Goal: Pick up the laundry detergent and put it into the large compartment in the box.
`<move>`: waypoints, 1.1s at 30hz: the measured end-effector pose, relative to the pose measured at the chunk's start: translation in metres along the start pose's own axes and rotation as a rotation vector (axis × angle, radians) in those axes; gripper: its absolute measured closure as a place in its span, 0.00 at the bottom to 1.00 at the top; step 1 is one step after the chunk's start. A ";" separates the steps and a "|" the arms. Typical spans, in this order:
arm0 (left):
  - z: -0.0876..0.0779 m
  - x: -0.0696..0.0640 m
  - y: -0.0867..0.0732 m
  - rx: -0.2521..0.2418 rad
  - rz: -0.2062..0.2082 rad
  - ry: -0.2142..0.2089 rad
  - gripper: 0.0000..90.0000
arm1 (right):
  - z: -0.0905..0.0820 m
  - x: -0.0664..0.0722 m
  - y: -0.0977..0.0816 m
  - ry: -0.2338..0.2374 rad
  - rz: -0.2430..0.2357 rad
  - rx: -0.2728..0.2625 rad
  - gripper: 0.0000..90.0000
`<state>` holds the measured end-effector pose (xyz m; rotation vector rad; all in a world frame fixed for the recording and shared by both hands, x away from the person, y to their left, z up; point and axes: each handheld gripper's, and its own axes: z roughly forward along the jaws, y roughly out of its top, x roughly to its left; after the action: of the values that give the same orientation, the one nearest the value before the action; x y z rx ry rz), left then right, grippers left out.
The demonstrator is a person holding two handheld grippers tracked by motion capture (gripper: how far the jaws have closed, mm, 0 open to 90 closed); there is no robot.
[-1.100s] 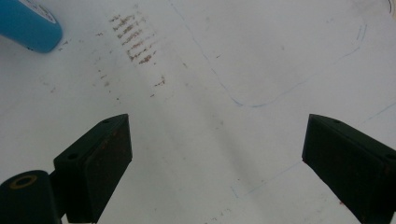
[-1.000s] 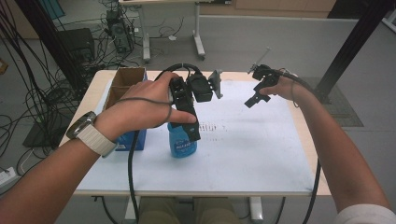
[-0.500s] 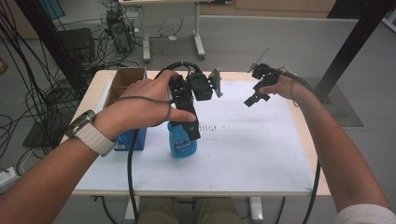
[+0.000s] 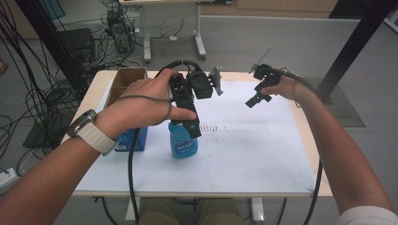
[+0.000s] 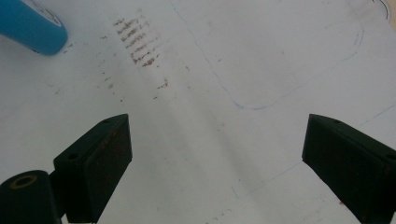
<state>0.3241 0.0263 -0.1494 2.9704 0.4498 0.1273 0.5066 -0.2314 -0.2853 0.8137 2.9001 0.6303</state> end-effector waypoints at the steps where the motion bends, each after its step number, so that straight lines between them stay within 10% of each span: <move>1: 0.000 0.001 0.000 -0.003 -0.004 -0.002 0.07 | 0.000 0.000 0.000 0.001 0.000 0.001 0.09; 33: 0.019 0.030 -0.007 -0.012 0.000 0.020 0.07 | -0.005 0.004 -0.002 -0.003 0.006 -0.009 0.09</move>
<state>0.3524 0.0391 -0.1672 2.9597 0.4504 0.1590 0.5010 -0.2332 -0.2812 0.8212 2.8914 0.6424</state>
